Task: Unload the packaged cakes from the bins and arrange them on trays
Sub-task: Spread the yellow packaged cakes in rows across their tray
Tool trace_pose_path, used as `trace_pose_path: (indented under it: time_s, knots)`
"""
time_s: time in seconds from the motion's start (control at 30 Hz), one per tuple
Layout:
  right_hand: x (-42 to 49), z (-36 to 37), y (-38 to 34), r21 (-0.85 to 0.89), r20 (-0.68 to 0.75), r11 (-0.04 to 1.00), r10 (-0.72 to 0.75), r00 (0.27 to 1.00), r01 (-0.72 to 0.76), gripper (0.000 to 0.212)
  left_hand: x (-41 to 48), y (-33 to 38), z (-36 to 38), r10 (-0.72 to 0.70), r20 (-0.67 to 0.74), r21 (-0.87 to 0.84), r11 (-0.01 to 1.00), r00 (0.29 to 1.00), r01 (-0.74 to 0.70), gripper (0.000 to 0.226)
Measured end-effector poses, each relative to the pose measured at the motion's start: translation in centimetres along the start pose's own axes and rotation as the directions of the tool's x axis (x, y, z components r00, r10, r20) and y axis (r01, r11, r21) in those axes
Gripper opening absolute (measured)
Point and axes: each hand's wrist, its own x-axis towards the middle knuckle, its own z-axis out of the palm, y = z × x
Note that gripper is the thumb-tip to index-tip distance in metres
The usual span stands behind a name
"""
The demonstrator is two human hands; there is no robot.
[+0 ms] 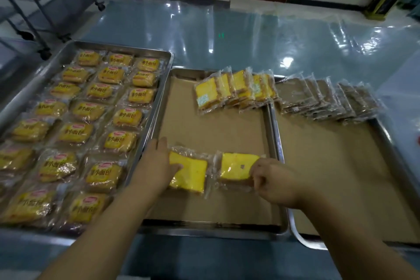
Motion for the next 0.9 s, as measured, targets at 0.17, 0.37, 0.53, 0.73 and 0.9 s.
trace_pose_path:
  time_s: [0.17, 0.37, 0.53, 0.73, 0.9]
  knots:
    - [1.6, 0.4, -0.4, -0.023, -0.111, 0.992, 0.118, 0.987, -0.121, 0.023, -1.0, 0.3, 1.0, 0.253, -0.056, 0.113, 0.963, 0.966, -0.245, 0.060]
    - [3.1, 3.0, -1.2, -0.194, -0.100, 0.975, 0.091, 0.991, -0.109, 0.053, -2.2, -0.3, 2.7, 0.301, 0.115, 0.186, 0.930, 0.947, -0.318, 0.060]
    - [1.1, 4.3, -0.9, -0.173, -0.095, 0.980, 0.080, 0.992, -0.095, 0.053, -3.7, -1.0, 2.7, 0.273, 0.117, 0.200, 0.935, 0.955, -0.292, 0.059]
    - [-1.1, 5.1, -1.3, -0.206, -0.041, 0.974, 0.086, 0.995, -0.093, 0.065, -6.1, -1.7, 2.6, 0.217, 0.133, 0.193, 0.952, 0.967, -0.240, 0.062]
    - [-1.1, 4.4, -1.6, -0.212, 0.001, 0.973, 0.092, 0.996, -0.089, 0.067, -6.7, -1.7, 2.1, 0.185, 0.144, 0.163, 0.964, 0.972, -0.208, 0.062]
